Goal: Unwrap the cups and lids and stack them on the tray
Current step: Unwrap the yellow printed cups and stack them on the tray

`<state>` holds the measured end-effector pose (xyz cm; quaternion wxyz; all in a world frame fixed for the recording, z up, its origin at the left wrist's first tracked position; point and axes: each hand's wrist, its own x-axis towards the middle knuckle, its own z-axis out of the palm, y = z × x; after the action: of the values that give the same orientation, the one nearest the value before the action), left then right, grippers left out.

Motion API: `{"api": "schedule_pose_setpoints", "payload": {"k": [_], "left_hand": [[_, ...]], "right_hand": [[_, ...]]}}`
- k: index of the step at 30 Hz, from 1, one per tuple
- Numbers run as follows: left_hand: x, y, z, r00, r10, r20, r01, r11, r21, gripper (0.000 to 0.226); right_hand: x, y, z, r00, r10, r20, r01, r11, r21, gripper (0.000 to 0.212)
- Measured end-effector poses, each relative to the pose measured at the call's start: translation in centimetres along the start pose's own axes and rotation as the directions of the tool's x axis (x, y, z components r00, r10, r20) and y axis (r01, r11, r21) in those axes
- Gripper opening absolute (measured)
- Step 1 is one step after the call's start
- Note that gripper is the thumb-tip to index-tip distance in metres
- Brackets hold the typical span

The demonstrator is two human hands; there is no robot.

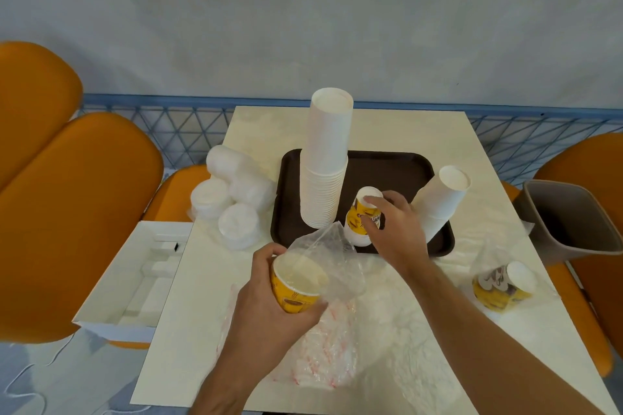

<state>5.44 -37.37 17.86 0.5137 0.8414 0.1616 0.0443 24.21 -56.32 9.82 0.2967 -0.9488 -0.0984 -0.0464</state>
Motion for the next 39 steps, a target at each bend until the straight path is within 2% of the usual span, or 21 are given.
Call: {"api": "schedule_pose_setpoints", "payload": {"k": [4,6,8,11,14,18,20,23,27,30,33,36,39], "left_hand": [[0.2,0.1,0.1,1.000,-0.007,0.017,0.006,1.000,0.008,0.072],[0.3,0.1,0.2,1.000,-0.007,0.030,0.007,1.000,0.006,0.067],[0.4,0.1,0.1,0.999,-0.012,0.035,0.012,1.000,0.000,0.062],[0.6,0.1,0.2,0.999,-0.016,0.042,0.017,1.000,-0.013,0.061],[0.8,0.4,0.4,0.999,-0.004,0.050,0.005,1.000,-0.023,0.063],[1.0,1.0,0.6,0.996,0.012,0.083,-0.008,0.999,-0.042,0.080],[1.1,1.5,0.7,0.995,0.027,0.093,-0.024,0.999,-0.033,0.078],[1.2,2.0,0.8,0.989,0.046,0.144,-0.044,0.999,-0.013,0.065],[1.4,2.3,1.3,0.973,0.074,0.220,-0.087,0.995,0.049,0.068],[1.4,2.5,1.6,0.971,0.076,0.227,-0.097,0.992,0.085,0.073],[1.3,2.3,1.5,0.966,0.066,0.248,-0.094,0.990,0.102,0.078],[1.5,1.8,1.3,0.970,0.042,0.239,-0.069,0.992,0.106,0.069],[1.7,2.0,1.2,0.974,0.010,0.226,-0.037,0.993,0.116,0.056]], "right_hand": [[-0.4,-1.1,-1.6,1.000,-0.017,-0.027,0.016,1.000,-0.024,0.039],[-0.9,-2.1,-2.9,0.993,-0.049,-0.111,0.056,0.997,0.059,0.030],[-1.9,-3.5,-4.9,0.990,-0.038,-0.138,0.068,0.973,0.220,0.021],[-4.0,-6.1,-7.8,0.999,-0.004,-0.035,0.020,0.878,0.478,0.037],[-5.5,-7.6,-9.7,0.989,-0.125,0.081,0.054,0.805,0.591,0.033],[-6.0,-8.0,-10.7,0.901,-0.290,0.321,0.044,0.800,0.598,0.029],[-6.2,-8.3,-11.0,0.858,-0.327,0.396,-0.003,0.767,0.641,0.022],[-6.4,-8.6,-11.3,0.814,-0.365,0.452,0.003,0.780,0.625,0.021],[-6.8,-9.3,-11.0,0.760,-0.323,0.564,-0.023,0.854,0.520,0.018],[-6.8,-9.5,-10.3,0.777,-0.289,0.560,-0.015,0.879,0.476,0.027],[-6.7,-9.0,-10.2,0.804,-0.313,0.505,-0.022,0.834,0.551,0.029],[-6.4,-8.1,-10.4,0.830,-0.299,0.471,-0.069,0.783,0.618,0.018],[-6.1,-7.5,-10.7,0.860,-0.262,0.439,-0.115,0.737,0.666,0.026]]}}
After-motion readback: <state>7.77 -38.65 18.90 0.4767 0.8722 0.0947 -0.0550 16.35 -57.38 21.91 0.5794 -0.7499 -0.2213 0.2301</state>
